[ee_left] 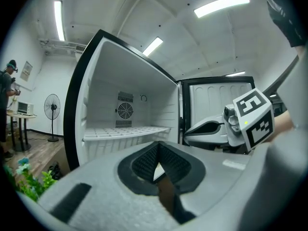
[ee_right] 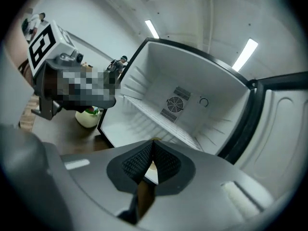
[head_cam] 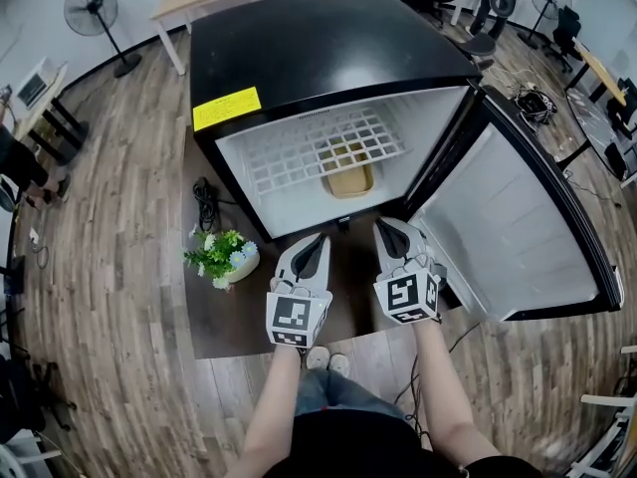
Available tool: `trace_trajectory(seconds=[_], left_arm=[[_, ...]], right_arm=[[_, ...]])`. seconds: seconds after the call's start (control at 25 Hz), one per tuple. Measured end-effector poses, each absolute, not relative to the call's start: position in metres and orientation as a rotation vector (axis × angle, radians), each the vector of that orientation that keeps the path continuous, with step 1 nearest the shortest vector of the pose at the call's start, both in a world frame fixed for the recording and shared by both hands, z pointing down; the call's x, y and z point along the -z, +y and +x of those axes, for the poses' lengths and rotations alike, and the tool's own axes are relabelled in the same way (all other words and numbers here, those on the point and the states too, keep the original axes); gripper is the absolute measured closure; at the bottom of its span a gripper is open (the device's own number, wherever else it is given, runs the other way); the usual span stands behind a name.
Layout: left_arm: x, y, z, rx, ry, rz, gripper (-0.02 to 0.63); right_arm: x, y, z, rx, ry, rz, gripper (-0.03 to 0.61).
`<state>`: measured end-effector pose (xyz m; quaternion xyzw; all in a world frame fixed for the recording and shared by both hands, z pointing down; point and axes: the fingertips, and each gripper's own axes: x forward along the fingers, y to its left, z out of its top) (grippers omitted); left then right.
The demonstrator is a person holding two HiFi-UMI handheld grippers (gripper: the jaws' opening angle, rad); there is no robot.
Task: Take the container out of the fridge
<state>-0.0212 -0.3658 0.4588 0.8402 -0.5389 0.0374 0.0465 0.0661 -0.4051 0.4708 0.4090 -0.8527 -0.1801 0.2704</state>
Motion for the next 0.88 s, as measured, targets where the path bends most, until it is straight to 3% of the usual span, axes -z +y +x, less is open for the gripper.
trace_trajectory(seconds=[0.48, 0.76, 0.84, 0.88], left_arm=[[-0.477, -0.383, -0.029, -0.125, -1.637, 2.524, 0.609], [-0.482, -0.387, -0.032, -0.126, -1.626, 2.515, 0.609], [-0.483, -0.388, -0.030, -0.128, -1.621, 2.517, 0.609], [-0.484, -0.388, -0.030, -0.129, -1.618, 2.519, 0.609]], right_arm=[[-0.536, -0.444, 0.027, 0.779, -1.934, 0.699, 0.569], [-0.558, -0.461, 0.025, 0.781, -1.855, 0.622, 0.569], [-0.565, -0.466, 0.024, 0.762, -1.838, 0.599, 0.495], [-0.569, -0.468, 0.024, 0.753, -1.829, 0.586, 0.489]])
